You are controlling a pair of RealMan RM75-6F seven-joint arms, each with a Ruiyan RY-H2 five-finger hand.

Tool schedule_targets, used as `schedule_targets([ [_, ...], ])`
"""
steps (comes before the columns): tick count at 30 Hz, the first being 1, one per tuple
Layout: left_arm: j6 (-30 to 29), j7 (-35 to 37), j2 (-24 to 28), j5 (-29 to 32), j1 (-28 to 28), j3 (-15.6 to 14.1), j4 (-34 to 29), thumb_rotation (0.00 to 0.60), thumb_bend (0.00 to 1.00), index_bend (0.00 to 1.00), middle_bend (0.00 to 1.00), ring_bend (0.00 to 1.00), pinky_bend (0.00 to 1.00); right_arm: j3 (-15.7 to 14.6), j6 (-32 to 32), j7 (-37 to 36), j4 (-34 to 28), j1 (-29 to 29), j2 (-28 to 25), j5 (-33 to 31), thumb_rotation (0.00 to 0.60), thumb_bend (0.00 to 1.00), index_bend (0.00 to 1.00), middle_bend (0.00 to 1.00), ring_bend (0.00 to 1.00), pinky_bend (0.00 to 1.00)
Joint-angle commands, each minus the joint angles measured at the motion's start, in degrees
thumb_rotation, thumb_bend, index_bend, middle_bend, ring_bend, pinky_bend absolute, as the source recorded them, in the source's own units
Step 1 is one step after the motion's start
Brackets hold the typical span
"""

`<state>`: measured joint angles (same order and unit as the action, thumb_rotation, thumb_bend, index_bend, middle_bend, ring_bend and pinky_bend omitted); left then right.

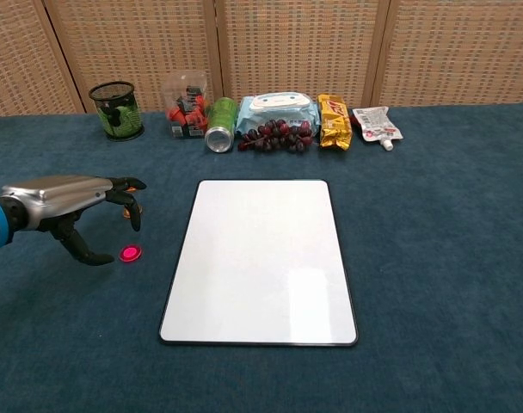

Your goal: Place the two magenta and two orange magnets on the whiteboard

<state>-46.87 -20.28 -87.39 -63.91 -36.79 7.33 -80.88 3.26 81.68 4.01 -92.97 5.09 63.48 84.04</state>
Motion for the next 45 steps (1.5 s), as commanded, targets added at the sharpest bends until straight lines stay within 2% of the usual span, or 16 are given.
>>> schedule_targets([
  [1,0.6,-1.5,-1.1,1.8,-1.0,0.1,0.5,0.600,0.30,0.35,0.00,0.00,0.00,0.0,0.0,0.0,0.0,0.0,0.0,0.0,0.600,0.00,0.00,0.00,0.00,0.00],
  [12,0.1,-5.6,-3.3,6.0,-2.7,-0.4,1.6,0.600,0.30,0.36,0.00,0.00,0.00,0.0,-0.2,-0.3,0.0,0.1,-0.1,-0.1,0.600,0.00,0.00,0.00,0.00,0.00],
  [23,-1.6,-7.8,-4.3,8.8,-3.2,-1.2,1.3,0.600,0.32,0.53,0.00,0.00,0.00,-0.1,-0.2,-0.6,0.1,0.0,-0.2,-0.1,0.600,0.00,0.00,0.00,0.00,0.00],
  [30,-2.5,-8.2,-3.8,9.8,-3.7,-1.2,0.2,0.600,0.33,0.54,0.00,0.00,0.00,-0.1,-0.1,-0.6,0.1,0.0,-0.2,-0.1,0.600,0.00,0.00,0.00,0.00,0.00],
  [38,-3.5,-9.8,-2.1,11.7,-5.7,0.9,-3.6,0.600,0.33,0.54,0.00,0.00,0.00,-0.1,-0.1,-0.6,0.1,0.0,-0.2,0.0,0.600,0.00,0.00,0.00,0.00,0.00],
  [45,-2.8,-13.3,-2.5,17.8,-10.6,4.6,-3.3,0.600,0.32,0.54,0.00,0.00,0.00,-0.1,-0.2,-1.0,0.1,0.0,-0.2,-0.1,0.600,0.00,0.00,0.00,0.00,0.00],
])
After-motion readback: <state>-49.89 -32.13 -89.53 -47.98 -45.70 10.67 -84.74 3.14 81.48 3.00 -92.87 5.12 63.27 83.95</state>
